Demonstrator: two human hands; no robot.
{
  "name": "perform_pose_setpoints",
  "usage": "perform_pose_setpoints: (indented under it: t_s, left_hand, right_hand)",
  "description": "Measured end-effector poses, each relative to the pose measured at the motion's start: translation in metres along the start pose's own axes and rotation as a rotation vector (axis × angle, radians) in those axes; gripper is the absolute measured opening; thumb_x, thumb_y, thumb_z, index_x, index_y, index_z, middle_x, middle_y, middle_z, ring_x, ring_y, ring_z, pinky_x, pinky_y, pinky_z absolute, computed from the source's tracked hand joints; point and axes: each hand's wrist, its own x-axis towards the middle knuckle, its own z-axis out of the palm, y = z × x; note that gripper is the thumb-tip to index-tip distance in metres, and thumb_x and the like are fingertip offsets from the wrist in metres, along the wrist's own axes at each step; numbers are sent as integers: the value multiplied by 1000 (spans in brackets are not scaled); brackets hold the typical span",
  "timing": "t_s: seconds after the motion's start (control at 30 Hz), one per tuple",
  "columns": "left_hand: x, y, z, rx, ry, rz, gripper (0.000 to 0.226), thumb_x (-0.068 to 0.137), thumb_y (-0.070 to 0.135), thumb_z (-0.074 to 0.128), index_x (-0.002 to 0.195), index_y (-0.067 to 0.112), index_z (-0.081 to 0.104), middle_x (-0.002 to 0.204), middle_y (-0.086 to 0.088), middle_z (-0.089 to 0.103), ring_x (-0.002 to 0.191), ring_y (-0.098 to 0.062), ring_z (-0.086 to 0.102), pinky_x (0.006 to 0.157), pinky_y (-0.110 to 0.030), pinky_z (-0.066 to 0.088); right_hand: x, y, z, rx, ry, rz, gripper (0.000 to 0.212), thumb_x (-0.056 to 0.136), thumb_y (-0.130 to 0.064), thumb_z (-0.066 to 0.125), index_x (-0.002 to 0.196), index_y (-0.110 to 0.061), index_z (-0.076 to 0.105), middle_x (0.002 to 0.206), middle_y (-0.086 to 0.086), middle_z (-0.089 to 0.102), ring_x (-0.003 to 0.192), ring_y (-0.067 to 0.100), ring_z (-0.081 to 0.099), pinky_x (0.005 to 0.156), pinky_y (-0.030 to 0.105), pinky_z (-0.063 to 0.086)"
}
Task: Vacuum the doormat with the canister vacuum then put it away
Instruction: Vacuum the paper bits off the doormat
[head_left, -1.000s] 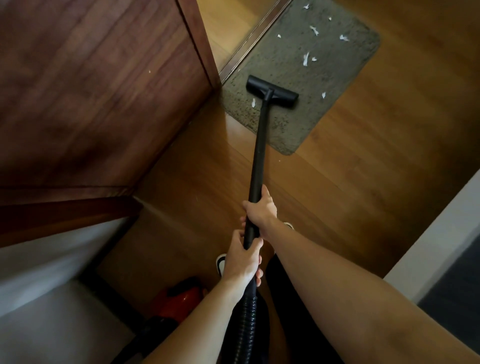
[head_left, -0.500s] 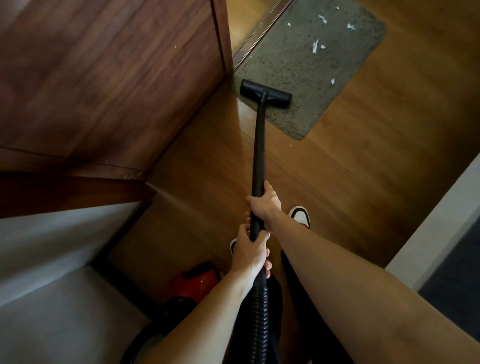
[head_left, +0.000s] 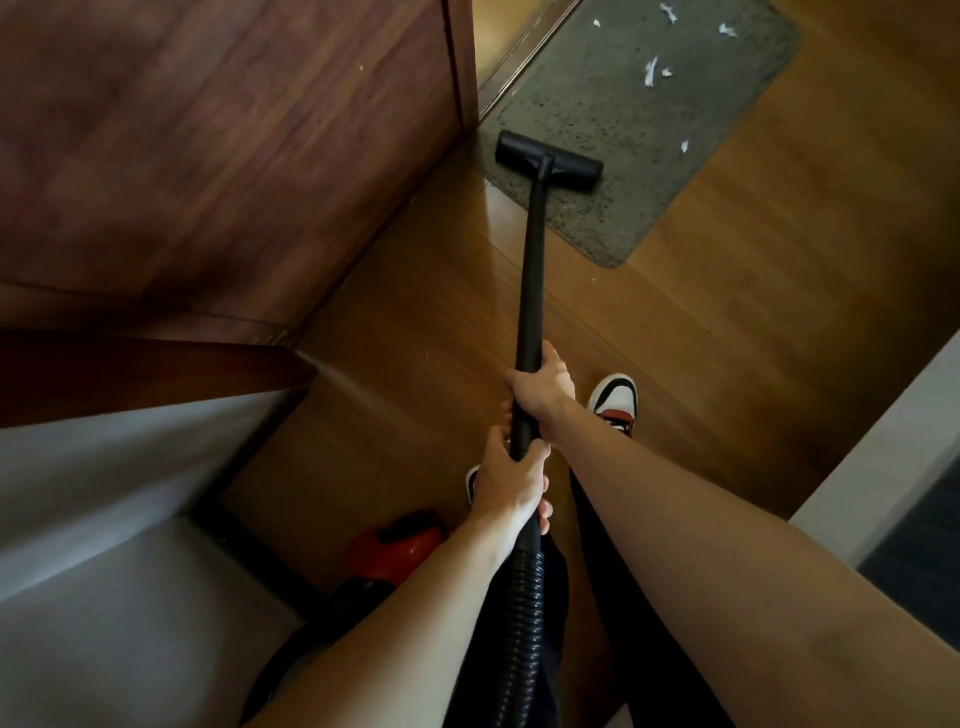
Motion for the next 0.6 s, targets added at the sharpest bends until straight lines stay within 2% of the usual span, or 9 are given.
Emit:
perform_pose_setpoints:
  t_s: [0.4, 0.6]
  left_hand:
    - [19, 72, 56, 112, -33, 33, 16, 95, 31, 61, 106, 24, 53, 67, -5, 53, 39, -15, 44, 40, -25, 41]
    - [27, 103, 103, 183, -85, 11, 13, 96, 30, 61, 104, 23, 52, 67, -6, 51, 38, -15, 42, 38, -25, 39]
  right_hand:
    - [38, -60, -60, 78, 84, 0, 81, 97, -11, 61, 162, -35, 17, 115, 17, 70, 50, 15, 64, 47, 27, 56]
    - [53, -82, -111, 125, 147, 23, 77, 98, -11, 59, 160, -34, 20, 99, 13, 69, 49, 17, 62, 45, 26, 54]
